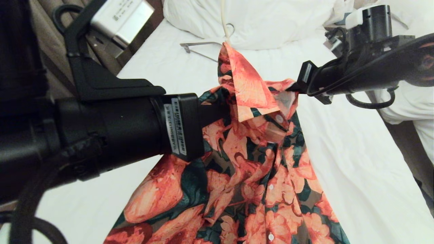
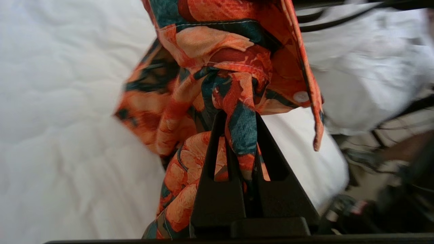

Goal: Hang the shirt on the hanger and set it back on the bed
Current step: Hook the other side of the shirt onto the hanger

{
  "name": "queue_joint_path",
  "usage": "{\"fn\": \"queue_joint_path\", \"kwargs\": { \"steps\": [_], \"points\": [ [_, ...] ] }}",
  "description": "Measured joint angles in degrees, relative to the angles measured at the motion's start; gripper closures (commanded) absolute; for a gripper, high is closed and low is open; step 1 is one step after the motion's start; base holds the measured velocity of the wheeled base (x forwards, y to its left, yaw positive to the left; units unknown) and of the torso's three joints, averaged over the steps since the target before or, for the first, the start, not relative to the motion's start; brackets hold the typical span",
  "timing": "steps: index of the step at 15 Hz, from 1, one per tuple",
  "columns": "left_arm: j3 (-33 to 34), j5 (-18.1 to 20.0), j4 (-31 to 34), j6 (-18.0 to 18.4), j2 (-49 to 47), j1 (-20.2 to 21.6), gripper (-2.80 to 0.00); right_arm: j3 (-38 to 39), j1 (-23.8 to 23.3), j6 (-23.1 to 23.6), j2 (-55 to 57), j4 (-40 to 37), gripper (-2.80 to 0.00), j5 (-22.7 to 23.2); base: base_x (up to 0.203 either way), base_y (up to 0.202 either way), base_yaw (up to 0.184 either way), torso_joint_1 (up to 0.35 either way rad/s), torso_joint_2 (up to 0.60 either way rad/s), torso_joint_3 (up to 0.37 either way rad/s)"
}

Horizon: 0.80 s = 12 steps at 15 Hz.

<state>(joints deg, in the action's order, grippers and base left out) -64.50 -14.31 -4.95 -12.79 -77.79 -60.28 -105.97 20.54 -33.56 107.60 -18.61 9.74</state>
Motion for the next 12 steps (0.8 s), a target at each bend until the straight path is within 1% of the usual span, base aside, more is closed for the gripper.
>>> {"fn": "queue_joint_path", "kwargs": {
  "steps": [1, 3, 5, 9, 12],
  "points": [
    [0.0, -1.4, -0.1, 0.1, -0.6, -0.1, 0.00, 0.0, 0.3, 0.0, -0.9, -0.8, 0.00, 0.0, 0.000, 0.000, 0.000, 0.000, 0.00, 0.000],
    [0.0, -1.9, -0.6, -0.1, -1.3, -0.4, 0.00, 0.0, 1.8, 0.1, -3.3, -2.1, 0.00, 0.0, 0.000, 0.000, 0.000, 0.000, 0.00, 0.000],
    [0.6, -2.0, -3.5, -0.2, -1.5, -0.5, 0.00, 0.1, 4.4, 0.1, -6.0, -3.5, 0.00, 0.0, 0.000, 0.000, 0.000, 0.000, 0.00, 0.000],
    [4.9, -2.1, -19.0, -0.2, -1.9, -0.5, 0.00, 0.5, 11.2, 0.0, -10.5, -4.6, 0.00, -0.3, 0.000, 0.000, 0.000, 0.000, 0.00, 0.000],
    [7.6, -2.0, -28.0, 0.0, -2.7, -0.5, 0.00, 0.2, 14.5, 0.0, -12.1, -4.2, 0.00, -0.4, 0.000, 0.000, 0.000, 0.000, 0.00, 0.000]
  ]
}}
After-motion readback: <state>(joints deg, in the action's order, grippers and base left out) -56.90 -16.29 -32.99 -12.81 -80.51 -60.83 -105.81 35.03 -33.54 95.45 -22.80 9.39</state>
